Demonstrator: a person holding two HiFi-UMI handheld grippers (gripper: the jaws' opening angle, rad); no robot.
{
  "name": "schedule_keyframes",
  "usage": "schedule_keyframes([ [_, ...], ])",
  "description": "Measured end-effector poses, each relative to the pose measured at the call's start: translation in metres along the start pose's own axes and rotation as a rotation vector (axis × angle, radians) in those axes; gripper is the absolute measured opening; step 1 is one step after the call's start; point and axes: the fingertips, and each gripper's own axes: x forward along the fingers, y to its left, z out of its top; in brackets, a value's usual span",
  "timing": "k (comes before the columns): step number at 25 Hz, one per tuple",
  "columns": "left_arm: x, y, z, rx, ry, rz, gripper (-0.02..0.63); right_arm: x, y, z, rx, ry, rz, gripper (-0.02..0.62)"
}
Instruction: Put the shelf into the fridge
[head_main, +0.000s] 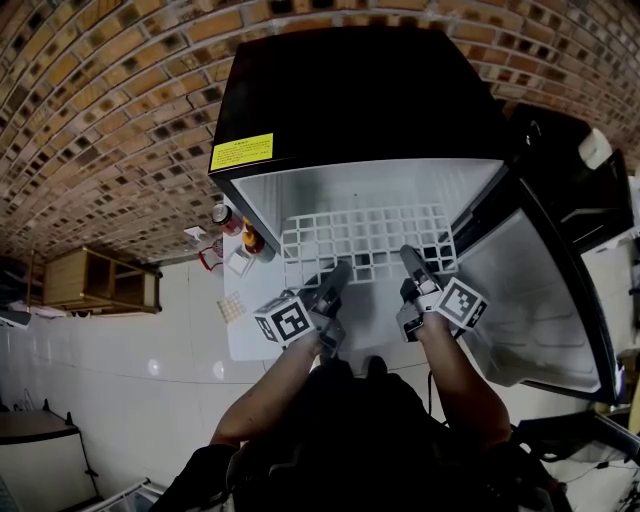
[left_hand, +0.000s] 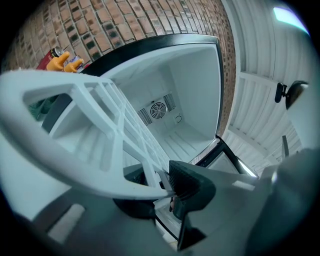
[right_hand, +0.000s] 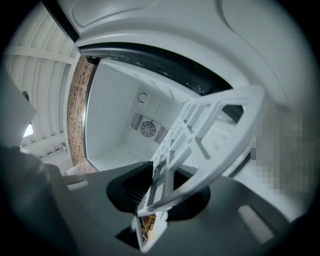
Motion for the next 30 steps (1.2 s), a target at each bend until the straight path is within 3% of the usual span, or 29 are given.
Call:
schedule_keyframes([
  [3,0.0,0.001,0.007,0.038,-0.017,0.023,0.08,0.001,0.0,0.001,-0.028,-0.001,-0.008,0.109],
  [10,0.001,0.001,-0.003,-0.03,0.004,-0.005,0.078,-0.031,0.011,-0.026,-0.116,0.059,-0.008,0.132],
  [14,-0.001,0.002,0.0,-0.029,0.001,-0.008,0.077,-0.039,0.016,-0.042,-0.126,0.087,-0.007,0.104],
  [18,0.001,0.001,-0.001,-0.035,0.005,-0.008,0.077,-0.045,0.015,-0.044,-0.234,0.104,-0.038,0.086],
  [21,0.0,0.0,-0.001,-0.028,0.007,0.0,0.077,-0.048,0.017,-0.048,-0.336,0.096,-0.071,0.006],
  [30,0.001,0.001,-0.001,-0.026,-0.004,0.005,0.081,-0.042,0.015,-0.05,-0.468,0.113,-0.076,0.009],
])
